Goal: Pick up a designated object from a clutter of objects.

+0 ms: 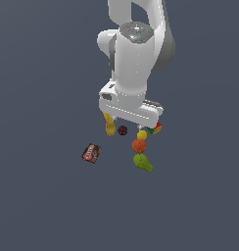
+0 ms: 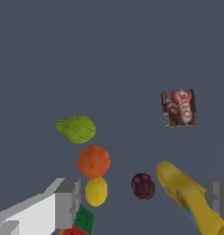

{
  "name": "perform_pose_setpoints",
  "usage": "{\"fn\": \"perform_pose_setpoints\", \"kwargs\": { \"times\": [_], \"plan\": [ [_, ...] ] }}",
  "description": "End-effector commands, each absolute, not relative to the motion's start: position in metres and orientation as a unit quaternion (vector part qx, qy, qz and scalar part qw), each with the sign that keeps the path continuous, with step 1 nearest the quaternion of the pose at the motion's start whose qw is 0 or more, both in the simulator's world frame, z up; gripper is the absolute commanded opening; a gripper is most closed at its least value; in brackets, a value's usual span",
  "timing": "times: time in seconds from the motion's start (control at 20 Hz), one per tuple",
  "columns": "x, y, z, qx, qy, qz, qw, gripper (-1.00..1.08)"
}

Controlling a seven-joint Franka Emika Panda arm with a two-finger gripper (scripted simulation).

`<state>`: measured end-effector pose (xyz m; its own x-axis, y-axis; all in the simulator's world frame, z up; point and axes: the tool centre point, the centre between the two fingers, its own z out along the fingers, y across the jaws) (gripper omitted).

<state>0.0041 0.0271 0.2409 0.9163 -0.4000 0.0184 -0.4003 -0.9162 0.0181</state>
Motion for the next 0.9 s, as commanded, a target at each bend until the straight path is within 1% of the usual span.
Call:
{"fn": "perform_pose_setpoints", "kwargs": {
  "times": [0.0, 0.85],
  "plan": [
    [0.004, 0.032, 0.231, 0.973, -0.232, 0.007, 0.010, 1.00],
    [0.000, 0.065, 0.167, 0.912, -0.411, 0.005, 0.004, 1.00]
  ]
}}
